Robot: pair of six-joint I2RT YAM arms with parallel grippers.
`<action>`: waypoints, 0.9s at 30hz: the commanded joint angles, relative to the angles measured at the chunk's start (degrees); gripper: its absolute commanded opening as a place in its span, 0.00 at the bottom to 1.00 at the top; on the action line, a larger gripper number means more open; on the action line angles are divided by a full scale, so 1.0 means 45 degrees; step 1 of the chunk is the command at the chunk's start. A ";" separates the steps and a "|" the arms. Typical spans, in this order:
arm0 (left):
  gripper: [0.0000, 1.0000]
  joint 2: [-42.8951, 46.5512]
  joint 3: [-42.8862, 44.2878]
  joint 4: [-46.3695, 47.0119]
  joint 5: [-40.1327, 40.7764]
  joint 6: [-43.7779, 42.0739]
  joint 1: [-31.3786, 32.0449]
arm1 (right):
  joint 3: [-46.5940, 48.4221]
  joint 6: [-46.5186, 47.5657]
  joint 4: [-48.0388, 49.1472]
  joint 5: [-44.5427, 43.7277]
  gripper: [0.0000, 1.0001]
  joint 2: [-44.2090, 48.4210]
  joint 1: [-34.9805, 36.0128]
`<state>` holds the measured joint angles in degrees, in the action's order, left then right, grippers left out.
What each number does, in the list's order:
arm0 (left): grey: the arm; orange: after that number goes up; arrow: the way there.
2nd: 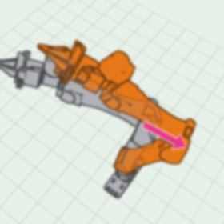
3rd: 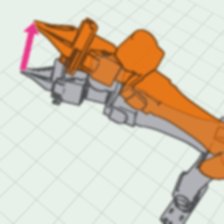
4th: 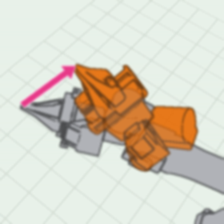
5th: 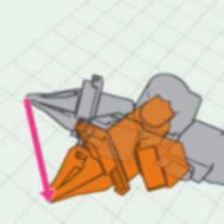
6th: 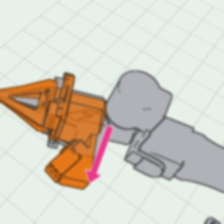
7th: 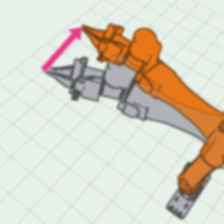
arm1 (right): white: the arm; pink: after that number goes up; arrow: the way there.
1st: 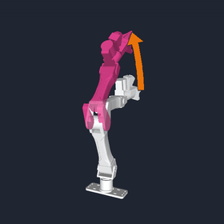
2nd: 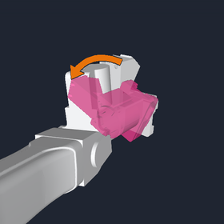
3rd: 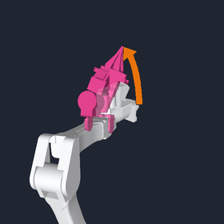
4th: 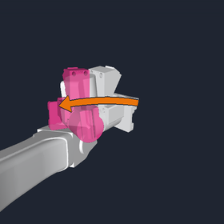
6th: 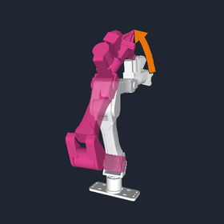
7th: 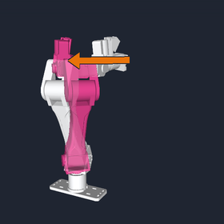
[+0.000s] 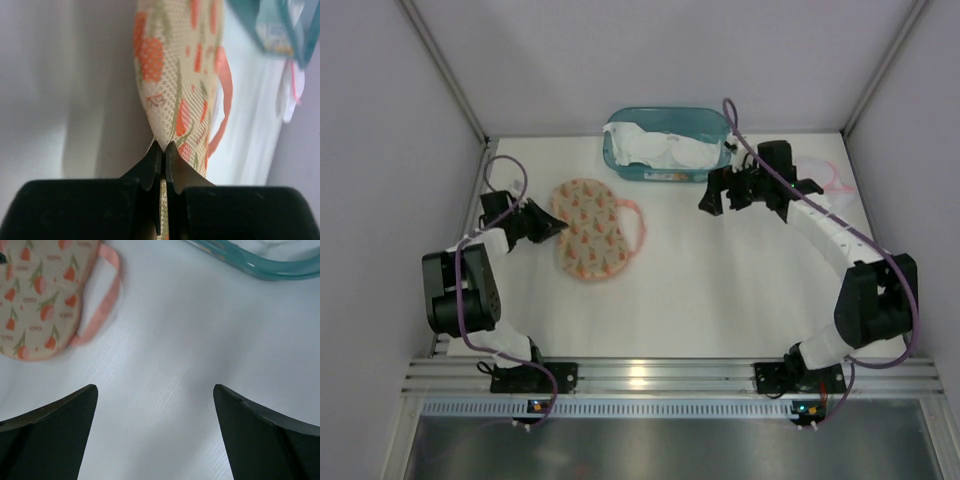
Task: Place the bra in the laundry bag and zip it closed
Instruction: Move the laundry bag to the corner of the board.
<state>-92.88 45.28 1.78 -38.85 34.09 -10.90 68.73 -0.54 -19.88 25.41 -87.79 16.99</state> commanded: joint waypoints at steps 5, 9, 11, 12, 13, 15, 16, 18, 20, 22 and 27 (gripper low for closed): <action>0.00 -0.1252 0.3276 0.1611 0.2245 0.0039 -0.1426 | 0.0662 -0.0857 -0.0794 0.2436 0.99 -0.0391 -0.2680; 0.00 -0.2716 0.4428 0.2923 0.3281 0.0999 -0.1426 | 0.1523 -0.1014 -0.1266 0.2987 1.00 -0.1604 -0.3599; 0.00 -0.3576 0.4994 0.2963 0.3652 0.1136 -0.1426 | 0.1776 -0.0314 -0.1344 0.2793 0.99 -0.1644 -0.4162; 0.00 -0.3811 0.5384 0.2964 0.3730 0.1098 -0.1426 | 0.1952 -0.0001 -0.1924 0.2037 1.00 -0.1682 -0.4206; 0.06 -0.4122 0.5562 0.2983 0.3808 0.1039 -0.1426 | 0.2359 0.1394 -0.2220 0.1662 0.99 -0.1702 -0.4206; 0.32 -0.4281 0.5894 0.2693 0.3538 0.0882 -0.1446 | 0.2616 0.2805 -0.2709 0.0359 0.99 -0.1761 -0.4226; 0.37 -0.4243 0.5934 0.2535 0.3284 0.0824 -0.1446 | 0.2772 0.3278 -0.2847 -0.0056 0.99 -0.1742 -0.4226; 0.54 -0.3836 0.5702 0.2378 0.2056 0.0707 -0.1427 | 0.2910 0.4428 -0.2945 -0.1166 1.00 -0.1858 -0.4303; 0.68 -0.3289 0.5331 0.2242 0.0635 0.0010 -0.1272 | 0.3066 0.5135 -0.2907 -0.1679 0.98 -0.2149 -0.4537; 0.87 -0.1865 0.4415 0.1637 0.0392 -0.0968 -0.0998 | 0.3456 0.6345 -0.2926 -0.2946 0.97 -0.2501 -0.4616; 0.98 0.1121 0.2987 0.0076 -0.0077 -0.3743 -0.0547 | 0.4996 0.8122 -0.2925 -0.4238 0.95 -0.4414 -0.5006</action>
<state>-96.88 60.36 5.26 -34.59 26.98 -14.31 86.32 27.42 -32.12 12.71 -103.33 -3.68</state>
